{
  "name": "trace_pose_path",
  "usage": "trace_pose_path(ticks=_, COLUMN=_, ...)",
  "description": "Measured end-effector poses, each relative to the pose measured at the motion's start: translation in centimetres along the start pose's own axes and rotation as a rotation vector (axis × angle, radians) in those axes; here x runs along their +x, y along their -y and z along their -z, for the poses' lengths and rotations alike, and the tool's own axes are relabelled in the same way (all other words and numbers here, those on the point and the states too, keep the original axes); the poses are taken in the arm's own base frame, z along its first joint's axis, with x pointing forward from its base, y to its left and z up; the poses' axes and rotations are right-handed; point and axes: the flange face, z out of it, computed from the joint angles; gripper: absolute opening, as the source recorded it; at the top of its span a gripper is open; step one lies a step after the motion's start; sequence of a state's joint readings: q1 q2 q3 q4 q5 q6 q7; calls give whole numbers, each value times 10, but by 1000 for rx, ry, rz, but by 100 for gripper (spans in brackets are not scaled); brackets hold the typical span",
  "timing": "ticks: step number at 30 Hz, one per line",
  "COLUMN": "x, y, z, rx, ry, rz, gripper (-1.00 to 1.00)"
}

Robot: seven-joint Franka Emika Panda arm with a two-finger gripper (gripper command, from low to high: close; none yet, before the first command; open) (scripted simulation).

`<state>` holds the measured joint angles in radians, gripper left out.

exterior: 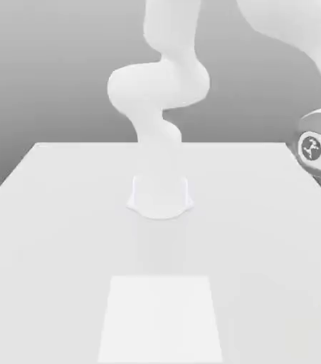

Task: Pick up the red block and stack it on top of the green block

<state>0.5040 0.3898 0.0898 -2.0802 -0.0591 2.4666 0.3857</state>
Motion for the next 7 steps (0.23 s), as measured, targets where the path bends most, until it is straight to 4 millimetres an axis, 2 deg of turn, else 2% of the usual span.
trace_pose_path(ticks=3, x=2, y=8, z=-44, rx=4, ry=1, rz=1, gripper=-100)
trace_pose_path(ticks=4, x=2, y=8, z=-53, rx=4, ry=1, rz=2, gripper=100)
trace_pose_path(ticks=7, x=2, y=8, z=-53, rx=4, ry=1, rz=2, gripper=100)
